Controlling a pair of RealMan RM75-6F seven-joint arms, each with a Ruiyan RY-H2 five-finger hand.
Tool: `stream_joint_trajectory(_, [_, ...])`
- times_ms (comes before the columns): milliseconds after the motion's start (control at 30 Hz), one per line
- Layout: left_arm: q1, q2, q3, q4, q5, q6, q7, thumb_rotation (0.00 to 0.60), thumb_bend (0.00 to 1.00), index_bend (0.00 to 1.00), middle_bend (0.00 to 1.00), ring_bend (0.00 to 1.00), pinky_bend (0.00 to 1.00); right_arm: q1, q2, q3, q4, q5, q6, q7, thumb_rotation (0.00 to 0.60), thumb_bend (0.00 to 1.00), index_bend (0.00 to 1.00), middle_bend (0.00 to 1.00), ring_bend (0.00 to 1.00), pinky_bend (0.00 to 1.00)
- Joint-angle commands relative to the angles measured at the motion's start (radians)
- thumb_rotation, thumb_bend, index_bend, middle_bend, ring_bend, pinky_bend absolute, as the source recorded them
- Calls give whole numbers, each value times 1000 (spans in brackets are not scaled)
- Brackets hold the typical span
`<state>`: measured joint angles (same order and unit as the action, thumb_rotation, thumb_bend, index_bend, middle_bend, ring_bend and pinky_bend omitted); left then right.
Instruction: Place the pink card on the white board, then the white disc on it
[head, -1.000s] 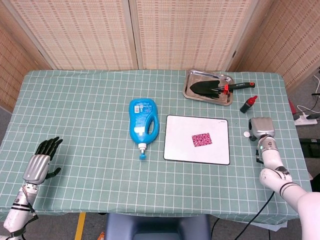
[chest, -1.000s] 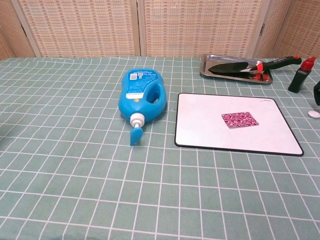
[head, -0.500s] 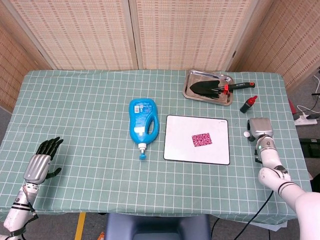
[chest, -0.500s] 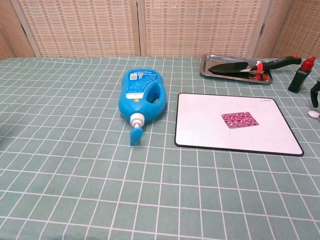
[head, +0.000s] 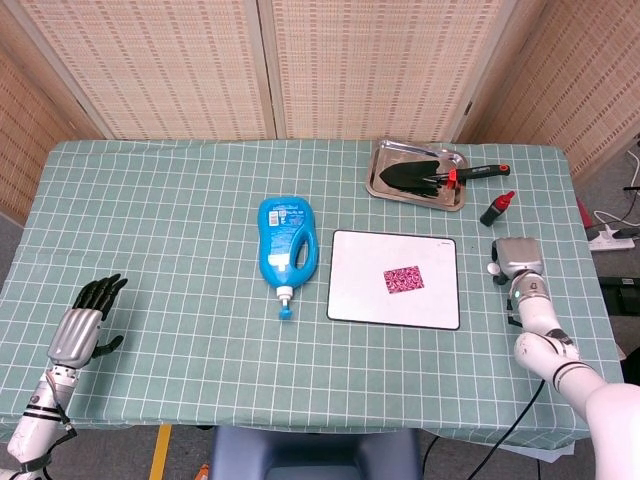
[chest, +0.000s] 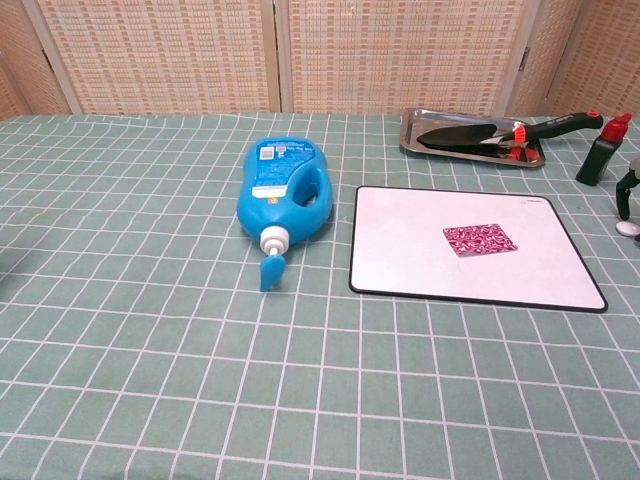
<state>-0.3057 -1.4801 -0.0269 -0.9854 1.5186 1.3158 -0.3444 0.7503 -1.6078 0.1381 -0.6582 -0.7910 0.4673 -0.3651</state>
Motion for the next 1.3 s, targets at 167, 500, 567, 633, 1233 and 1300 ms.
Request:
stream_joint_trajectory(167, [0,0,0,0,0,-1,-2,600,191,0,0,0,0,2,-6,2,7,3,-4,-4,600,258,450,974,927,982])
stream_joint_trajectory(500, [1,0,3,1,4,3,-3,600,191,0,0,0,0,13,-24,8,34,2,-25,-2,600,258,466,973,928,981])
stream_joint_trajectory(567, [0,0,4,2,4,1,-5,600,191,0,0,0,0,15,-26,9,38,0,-28,0,600,259,476,973,928,981])
stream_joint_trajectory(633, [0,0,5,3,4,-1,-7,600,191,0,0,0,0,16,-29,11,42,-1,-31,2,600,262,485,973,927,981])
stream_joint_trajectory(1233, [-4,2,4,5,2,-9,-20,600,191,0,0,0,0,24,19,23,-60,-22,25,-8,600,274,515,974,927,981])
stream_joint_trajectory(1300, [-3,4,4,2,1,-8,-22,600,191,0,0,0,0,28,38,25,-120,-27,51,-20,600,274,517,974,927,981])
